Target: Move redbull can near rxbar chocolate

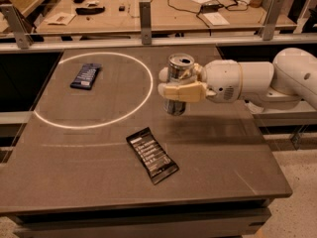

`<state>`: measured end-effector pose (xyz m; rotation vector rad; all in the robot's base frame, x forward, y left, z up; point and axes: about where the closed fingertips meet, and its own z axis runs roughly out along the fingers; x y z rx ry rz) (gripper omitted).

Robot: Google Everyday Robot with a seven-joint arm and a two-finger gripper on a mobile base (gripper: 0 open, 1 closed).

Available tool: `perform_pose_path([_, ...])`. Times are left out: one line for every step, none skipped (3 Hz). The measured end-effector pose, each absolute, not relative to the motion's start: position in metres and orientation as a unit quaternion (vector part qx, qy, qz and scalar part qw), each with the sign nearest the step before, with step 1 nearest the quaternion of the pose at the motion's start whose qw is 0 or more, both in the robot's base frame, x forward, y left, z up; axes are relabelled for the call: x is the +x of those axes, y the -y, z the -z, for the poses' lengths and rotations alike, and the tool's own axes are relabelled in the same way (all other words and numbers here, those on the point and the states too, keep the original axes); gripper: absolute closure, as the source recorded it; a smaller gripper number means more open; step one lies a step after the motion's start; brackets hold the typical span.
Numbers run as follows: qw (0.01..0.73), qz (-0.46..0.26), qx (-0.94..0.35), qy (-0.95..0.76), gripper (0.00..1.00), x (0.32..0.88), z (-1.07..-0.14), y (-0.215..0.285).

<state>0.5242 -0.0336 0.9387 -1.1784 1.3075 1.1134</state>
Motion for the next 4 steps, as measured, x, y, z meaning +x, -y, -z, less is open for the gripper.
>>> perform_pose_path([0.497, -0.462, -0.500, -0.539, 1.00, 0.510, -0.931, 0.032])
perform_pose_path([0.487, -0.465, -0.509, -0.536, 1.00, 0.497, -0.918, 0.028])
perform_pose_path([0.476, -0.472, -0.516, -0.533, 1.00, 0.489, -0.905, 0.025])
perform_pose_path([0.476, -0.479, -0.514, -0.529, 1.00, 0.487, -0.899, 0.023])
